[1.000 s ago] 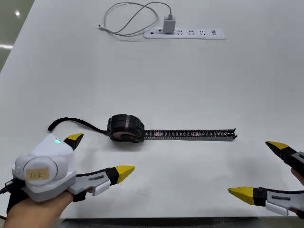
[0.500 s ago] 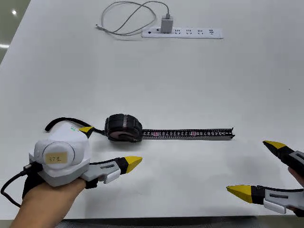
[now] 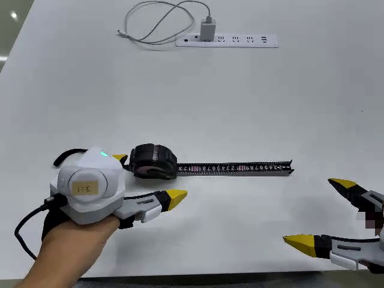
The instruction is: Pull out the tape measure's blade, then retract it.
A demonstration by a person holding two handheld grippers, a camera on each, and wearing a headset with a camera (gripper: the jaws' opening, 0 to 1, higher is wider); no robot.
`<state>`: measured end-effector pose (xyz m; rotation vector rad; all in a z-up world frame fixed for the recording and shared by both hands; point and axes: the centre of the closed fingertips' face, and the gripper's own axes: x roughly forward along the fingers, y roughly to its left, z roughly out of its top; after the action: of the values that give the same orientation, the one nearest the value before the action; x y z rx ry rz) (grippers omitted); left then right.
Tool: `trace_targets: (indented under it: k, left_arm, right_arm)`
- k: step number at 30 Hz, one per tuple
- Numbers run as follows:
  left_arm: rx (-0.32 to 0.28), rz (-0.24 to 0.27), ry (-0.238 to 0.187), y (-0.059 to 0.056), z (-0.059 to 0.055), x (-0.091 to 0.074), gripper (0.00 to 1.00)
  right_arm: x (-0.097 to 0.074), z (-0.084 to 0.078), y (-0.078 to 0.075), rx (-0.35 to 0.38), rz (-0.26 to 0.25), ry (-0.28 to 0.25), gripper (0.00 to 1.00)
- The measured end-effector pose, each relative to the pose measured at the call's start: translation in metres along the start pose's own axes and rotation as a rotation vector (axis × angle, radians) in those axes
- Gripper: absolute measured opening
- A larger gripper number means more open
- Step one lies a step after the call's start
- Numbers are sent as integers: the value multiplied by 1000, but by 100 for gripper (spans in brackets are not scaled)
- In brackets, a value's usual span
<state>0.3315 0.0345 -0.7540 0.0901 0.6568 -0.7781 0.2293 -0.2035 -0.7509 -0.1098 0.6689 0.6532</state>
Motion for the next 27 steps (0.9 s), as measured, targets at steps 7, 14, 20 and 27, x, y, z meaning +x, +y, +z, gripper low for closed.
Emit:
trace_targets:
  k: [7,14,20,27]
  left_arm:
    - [-9,5,1,-3,-3,2,85]
    - [-47,38,-11,-2,0,5,85]
    - [-49,80,-16,-1,-1,10,86]
    - [-87,139,-26,3,2,13,83]
  right_arm:
    - [1,-1,1,-3,1,2,95]
    - [1,2,-4,-18,-2,6,93]
    - [3,4,-13,-51,12,30,89]
    - [5,6,-26,-108,30,74,76]
